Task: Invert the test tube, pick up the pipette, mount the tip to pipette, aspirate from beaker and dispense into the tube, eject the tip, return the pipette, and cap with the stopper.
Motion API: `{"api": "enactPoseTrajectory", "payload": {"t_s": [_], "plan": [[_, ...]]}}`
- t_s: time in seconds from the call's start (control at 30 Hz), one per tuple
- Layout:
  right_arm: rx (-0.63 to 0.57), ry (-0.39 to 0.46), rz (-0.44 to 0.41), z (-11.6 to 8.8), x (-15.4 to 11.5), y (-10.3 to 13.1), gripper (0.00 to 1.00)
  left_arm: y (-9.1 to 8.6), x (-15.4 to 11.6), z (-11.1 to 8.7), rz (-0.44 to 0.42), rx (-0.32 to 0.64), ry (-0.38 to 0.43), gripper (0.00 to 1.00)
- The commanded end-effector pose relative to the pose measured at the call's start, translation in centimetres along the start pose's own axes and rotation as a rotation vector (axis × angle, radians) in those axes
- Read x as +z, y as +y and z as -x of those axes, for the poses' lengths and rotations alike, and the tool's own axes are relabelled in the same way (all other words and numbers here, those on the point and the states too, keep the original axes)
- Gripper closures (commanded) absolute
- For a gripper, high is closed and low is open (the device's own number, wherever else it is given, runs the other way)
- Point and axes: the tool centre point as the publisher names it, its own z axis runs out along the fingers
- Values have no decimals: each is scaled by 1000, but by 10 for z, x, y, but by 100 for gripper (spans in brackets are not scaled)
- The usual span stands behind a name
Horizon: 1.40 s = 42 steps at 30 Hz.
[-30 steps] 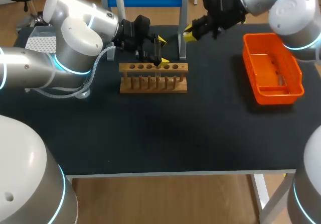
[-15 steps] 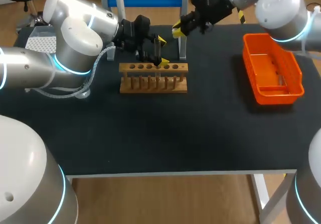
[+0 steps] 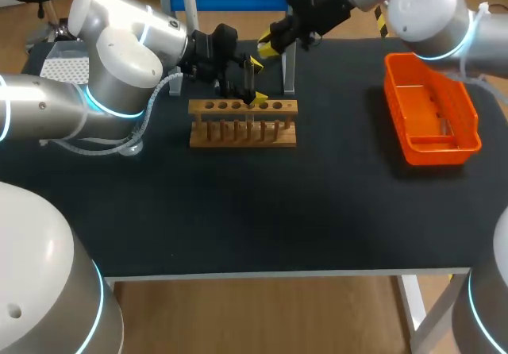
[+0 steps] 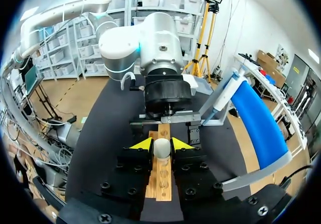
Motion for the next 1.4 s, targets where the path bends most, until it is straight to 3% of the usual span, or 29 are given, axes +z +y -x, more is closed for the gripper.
{"api": "enactPoseTrajectory", "payload": {"t_s": [0.03,1.4], "plan": [[-4,11,-10,2,4,4,100,0,0,1,1,-1,5,0],[-2,48,-22,4,31,0,100,0,0,1,1,-1,5,0]]}}
